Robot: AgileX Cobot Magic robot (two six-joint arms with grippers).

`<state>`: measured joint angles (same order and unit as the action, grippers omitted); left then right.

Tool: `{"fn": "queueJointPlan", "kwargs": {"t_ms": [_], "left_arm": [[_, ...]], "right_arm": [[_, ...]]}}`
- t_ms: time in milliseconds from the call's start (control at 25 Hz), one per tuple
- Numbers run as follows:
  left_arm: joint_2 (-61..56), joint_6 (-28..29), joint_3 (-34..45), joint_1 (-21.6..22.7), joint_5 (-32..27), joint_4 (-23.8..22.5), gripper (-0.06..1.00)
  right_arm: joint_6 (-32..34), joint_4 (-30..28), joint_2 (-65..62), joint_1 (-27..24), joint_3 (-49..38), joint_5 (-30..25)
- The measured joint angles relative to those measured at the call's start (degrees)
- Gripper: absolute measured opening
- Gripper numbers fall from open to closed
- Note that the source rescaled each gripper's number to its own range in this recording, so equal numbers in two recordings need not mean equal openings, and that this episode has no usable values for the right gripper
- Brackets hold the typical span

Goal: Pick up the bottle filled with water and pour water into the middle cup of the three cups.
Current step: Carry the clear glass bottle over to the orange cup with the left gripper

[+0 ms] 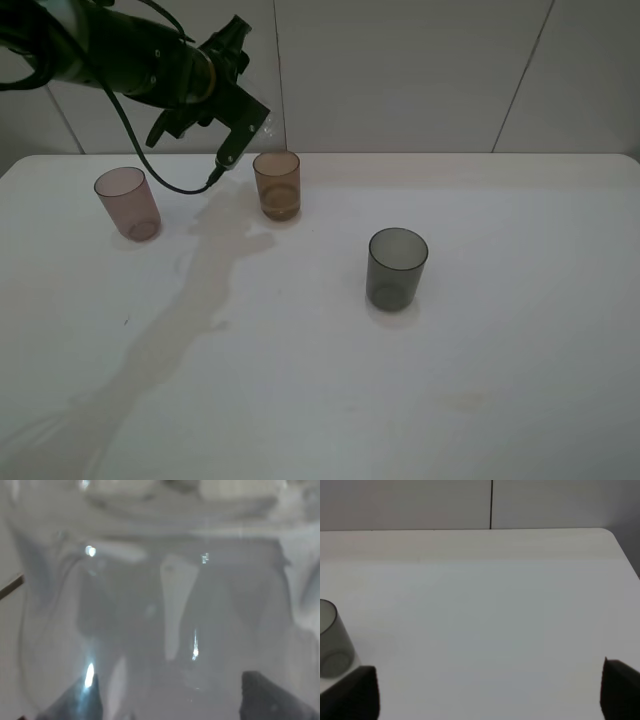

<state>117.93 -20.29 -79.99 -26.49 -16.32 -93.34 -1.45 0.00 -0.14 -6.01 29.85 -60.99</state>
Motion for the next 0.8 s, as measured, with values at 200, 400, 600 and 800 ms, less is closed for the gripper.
{"fn": "queueJointPlan", "kwargs": {"t_ms": [200, 400, 600, 800], "left_arm": [[-2.3, 4.5, 0.0, 0.0, 0.8, 11.8, 0.03], [-6.2, 21.7, 0.0, 0.0, 0.6, 28.1, 0.03], [-10.7, 43.8, 0.0, -0.4, -0.6, 45.8, 0.03], [-12.1, 52.0, 2.3, -1.8, -2.2, 56.0, 0.03]], "right_arm": [[0.0, 0.0, 0.0, 0.0, 0.0, 0.0], [0.0, 0.0, 0.0, 0.0, 0.0, 0.0], [0.0, 0.0, 0.0, 0.0, 0.0, 0.0], [0.0, 0.0, 0.0, 0.0, 0.0, 0.0]]}}
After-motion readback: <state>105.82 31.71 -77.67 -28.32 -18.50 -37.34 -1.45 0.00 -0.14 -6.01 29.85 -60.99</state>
